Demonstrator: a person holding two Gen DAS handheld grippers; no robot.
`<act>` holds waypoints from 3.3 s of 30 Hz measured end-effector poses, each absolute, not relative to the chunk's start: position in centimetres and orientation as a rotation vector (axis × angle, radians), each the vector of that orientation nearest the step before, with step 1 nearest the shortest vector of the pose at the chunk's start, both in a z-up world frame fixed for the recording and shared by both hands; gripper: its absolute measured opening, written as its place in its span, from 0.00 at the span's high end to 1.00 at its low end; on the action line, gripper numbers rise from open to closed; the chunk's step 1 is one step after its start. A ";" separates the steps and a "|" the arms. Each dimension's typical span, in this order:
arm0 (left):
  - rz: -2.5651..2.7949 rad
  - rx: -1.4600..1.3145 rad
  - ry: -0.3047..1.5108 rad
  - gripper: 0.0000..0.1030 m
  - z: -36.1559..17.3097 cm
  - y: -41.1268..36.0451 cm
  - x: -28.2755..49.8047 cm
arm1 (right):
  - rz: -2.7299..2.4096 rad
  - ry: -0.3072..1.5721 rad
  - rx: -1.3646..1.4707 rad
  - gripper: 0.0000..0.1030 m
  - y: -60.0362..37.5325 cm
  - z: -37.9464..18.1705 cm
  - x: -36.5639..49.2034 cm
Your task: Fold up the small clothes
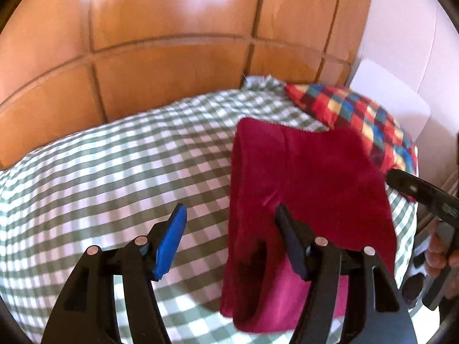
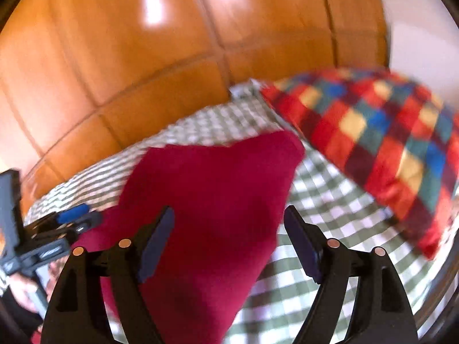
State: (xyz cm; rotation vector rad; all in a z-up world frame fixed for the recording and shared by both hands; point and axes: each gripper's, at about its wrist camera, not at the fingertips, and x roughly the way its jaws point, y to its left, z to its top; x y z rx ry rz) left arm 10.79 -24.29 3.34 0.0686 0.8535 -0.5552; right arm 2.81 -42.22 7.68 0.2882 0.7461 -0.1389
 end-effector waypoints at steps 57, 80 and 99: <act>-0.275 0.081 0.655 0.02 6.4 -21.3 -0.1 | -0.547 0.757 0.229 0.06 -33.6 6.2 -3.1; -0.260 0.097 0.668 0.02 6.3 -21.5 -0.1 | -0.552 0.739 0.220 0.06 -33.2 6.5 -3.1; -0.244 0.081 0.677 0.02 6.5 -21.2 0.0 | -0.546 0.742 0.217 0.06 -32.9 6.5 -3.0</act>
